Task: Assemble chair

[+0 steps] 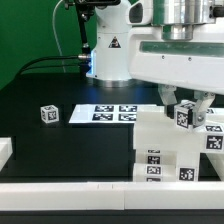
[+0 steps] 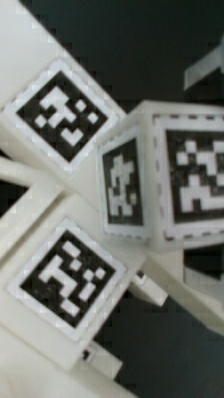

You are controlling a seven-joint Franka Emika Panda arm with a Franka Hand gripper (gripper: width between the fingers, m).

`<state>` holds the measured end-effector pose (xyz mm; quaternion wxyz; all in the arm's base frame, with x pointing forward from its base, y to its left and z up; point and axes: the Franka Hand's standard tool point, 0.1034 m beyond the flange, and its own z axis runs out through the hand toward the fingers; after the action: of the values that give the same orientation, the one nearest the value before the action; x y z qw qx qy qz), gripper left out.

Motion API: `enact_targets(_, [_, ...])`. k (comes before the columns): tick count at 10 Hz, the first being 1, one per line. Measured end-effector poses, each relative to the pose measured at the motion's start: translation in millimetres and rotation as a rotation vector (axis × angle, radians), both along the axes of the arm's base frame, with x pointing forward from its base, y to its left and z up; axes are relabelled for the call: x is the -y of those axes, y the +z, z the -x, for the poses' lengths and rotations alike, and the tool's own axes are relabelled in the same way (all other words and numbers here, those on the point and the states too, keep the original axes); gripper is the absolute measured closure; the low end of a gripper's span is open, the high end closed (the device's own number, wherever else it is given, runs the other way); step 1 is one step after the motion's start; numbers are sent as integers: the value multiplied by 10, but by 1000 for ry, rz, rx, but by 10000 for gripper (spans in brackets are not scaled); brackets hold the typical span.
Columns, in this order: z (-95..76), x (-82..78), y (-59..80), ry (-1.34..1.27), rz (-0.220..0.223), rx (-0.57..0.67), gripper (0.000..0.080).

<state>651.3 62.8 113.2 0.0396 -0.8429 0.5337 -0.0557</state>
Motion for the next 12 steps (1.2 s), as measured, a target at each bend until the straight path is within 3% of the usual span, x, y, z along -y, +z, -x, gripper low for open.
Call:
enact_targets(3, [-1,-14,2,-145,-27,-1,515])
enact_targets(8, [53,-75,-3,-667,-138,-3,515])
enact_targets(10, [54,-78,-3,-613,-130,-3,515])
enact_targets(11, [54,-84,-2,-555,-121,-6,441])
enact_targets(12, [41,-106,18,-475,-111,-15,301])
